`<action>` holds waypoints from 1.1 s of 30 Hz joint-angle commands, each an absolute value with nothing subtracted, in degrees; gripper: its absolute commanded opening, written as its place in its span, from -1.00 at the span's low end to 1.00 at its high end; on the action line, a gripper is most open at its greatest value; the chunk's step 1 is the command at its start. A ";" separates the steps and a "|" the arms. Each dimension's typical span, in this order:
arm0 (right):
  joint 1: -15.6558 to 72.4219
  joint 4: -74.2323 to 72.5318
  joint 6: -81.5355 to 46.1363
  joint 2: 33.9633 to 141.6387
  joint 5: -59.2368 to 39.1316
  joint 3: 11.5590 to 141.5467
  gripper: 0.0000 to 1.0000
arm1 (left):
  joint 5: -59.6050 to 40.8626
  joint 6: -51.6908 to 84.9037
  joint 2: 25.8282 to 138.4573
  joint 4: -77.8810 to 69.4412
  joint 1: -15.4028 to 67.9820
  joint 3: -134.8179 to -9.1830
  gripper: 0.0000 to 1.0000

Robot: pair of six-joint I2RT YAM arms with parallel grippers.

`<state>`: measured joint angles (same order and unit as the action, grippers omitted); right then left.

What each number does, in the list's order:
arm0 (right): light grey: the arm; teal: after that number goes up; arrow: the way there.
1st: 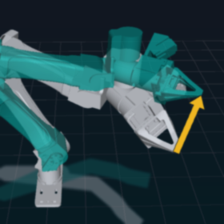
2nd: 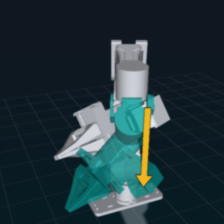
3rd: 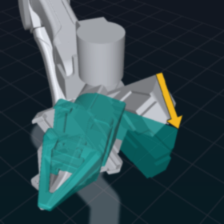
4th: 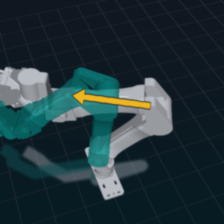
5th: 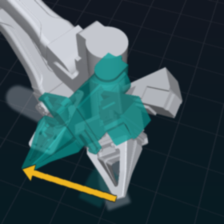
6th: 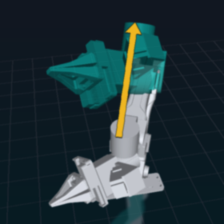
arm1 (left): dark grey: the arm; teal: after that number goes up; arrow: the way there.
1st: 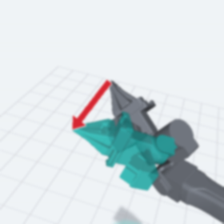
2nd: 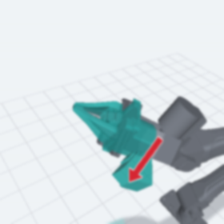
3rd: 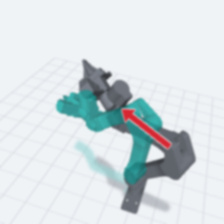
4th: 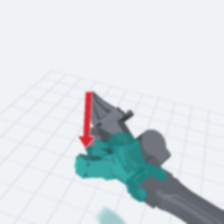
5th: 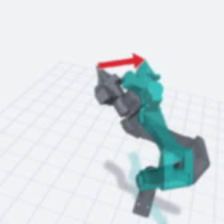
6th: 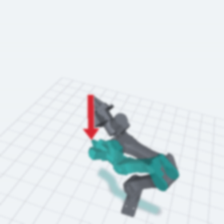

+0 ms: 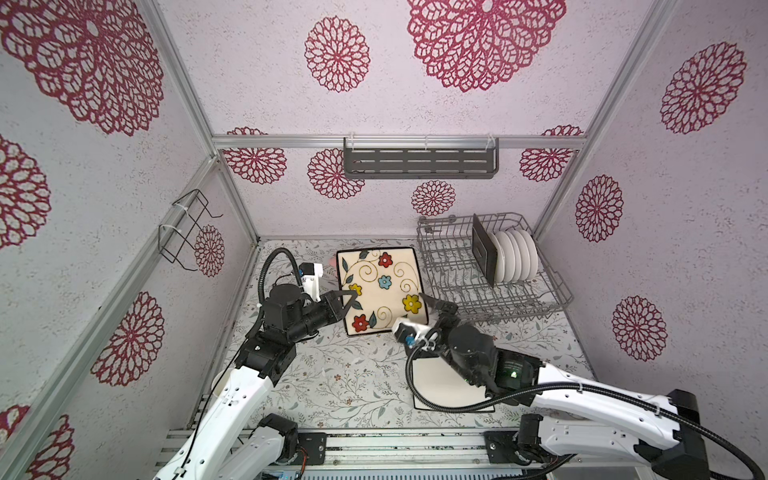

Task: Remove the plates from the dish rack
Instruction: 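Move the right gripper back toward the rack while the left holds the plate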

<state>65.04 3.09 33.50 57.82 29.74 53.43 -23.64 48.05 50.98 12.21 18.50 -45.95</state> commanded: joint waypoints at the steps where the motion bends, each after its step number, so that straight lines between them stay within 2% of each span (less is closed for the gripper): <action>1: 59.68 8.55 13.31 52.74 26.18 63.26 0.97 | -23.65 44.73 49.66 9.74 17.93 -46.41 -1.00; 5: 54.69 17.91 3.41 52.87 26.27 67.59 0.94 | -23.82 44.30 49.75 9.88 17.93 -46.32 -1.00; 9: 46.67 27.27 -7.63 54.25 21.03 71.04 0.85 | -24.27 44.13 49.82 10.09 17.84 -46.32 -1.00; 13: 37.27 33.85 -19.02 55.17 11.31 71.73 0.74 | -24.57 43.95 49.60 10.61 17.79 -46.23 -1.00; 18: 27.40 33.60 -30.98 52.96 -2.83 65.02 0.63 | -24.56 44.25 49.06 10.78 17.84 -45.46 -1.00; 23: 23.94 32.29 -38.22 50.20 -9.41 57.15 0.54 | -24.64 45.49 48.28 10.47 17.84 -44.03 -1.00; 33: 21.86 38.16 -41.98 46.33 -10.47 49.04 0.46 | -24.59 50.45 45.13 9.86 17.93 -39.88 -1.00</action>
<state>22.61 35.94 -38.79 47.53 -8.84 50.11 -21.93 46.89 48.34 19.64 17.93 -38.54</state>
